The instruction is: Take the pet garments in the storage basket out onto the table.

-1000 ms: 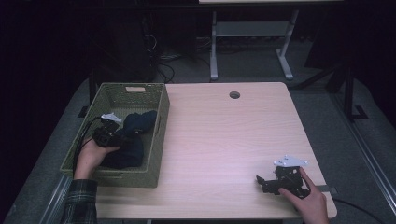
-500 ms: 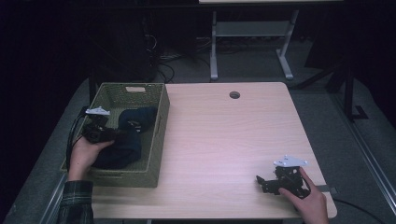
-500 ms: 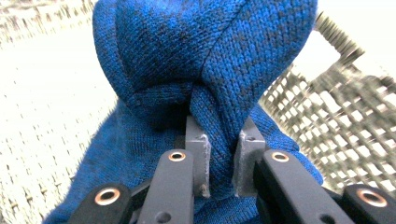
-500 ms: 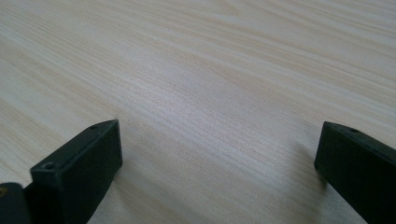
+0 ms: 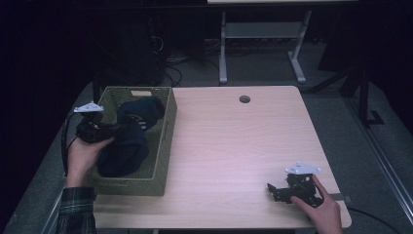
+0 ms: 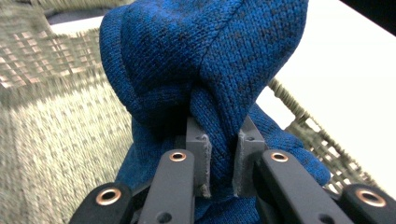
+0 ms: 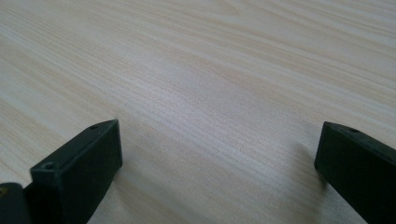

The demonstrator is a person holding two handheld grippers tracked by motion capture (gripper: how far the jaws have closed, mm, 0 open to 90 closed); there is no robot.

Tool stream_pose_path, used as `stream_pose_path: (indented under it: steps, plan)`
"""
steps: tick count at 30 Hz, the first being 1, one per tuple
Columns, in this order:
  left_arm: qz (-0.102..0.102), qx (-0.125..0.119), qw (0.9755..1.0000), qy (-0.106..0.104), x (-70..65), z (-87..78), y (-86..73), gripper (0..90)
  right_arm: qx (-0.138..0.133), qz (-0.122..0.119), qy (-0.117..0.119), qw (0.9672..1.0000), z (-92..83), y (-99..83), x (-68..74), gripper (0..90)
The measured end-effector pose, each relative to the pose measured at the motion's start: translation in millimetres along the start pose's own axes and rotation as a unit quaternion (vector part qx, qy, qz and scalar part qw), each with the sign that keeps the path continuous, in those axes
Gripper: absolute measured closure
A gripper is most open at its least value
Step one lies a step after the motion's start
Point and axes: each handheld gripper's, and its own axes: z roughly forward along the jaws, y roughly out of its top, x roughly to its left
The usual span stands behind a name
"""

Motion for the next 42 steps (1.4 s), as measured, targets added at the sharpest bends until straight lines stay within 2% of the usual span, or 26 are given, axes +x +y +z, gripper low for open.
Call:
stream_pose_path:
  steps: [10, 18, 27, 34, 42]
  plan:
    - [0.005, -0.041, 0.9990, -0.015, -10.1, -15.9, 23.3, 79.6, 0.000, 0.000, 0.000, 1.0000, 0.0, 0.0, 0.0, 0.4]
    - [0.021, -0.073, 0.9965, -0.035, -28.3, -23.8, 50.0, 79.6, 0.000, -0.002, 0.000, 1.0000, 0.0, -0.1, -0.2, 0.4]
    - [0.046, -0.101, 0.9922, -0.057, -56.2, -27.9, 82.8, 79.7, 0.000, 0.000, 0.001, 1.0000, -0.1, 0.0, 0.1, 0.4]
    - [0.067, -0.118, 0.9879, -0.075, -76.9, -30.4, 108.8, 79.7, 0.001, -0.001, 0.000, 1.0000, -0.2, 0.0, -0.1, 0.4]
    - [0.080, -0.132, 0.9830, -0.100, -100.5, -22.6, 126.9, 79.8, 0.001, -0.002, 0.000, 1.0000, -0.2, -0.1, -0.3, 0.4]
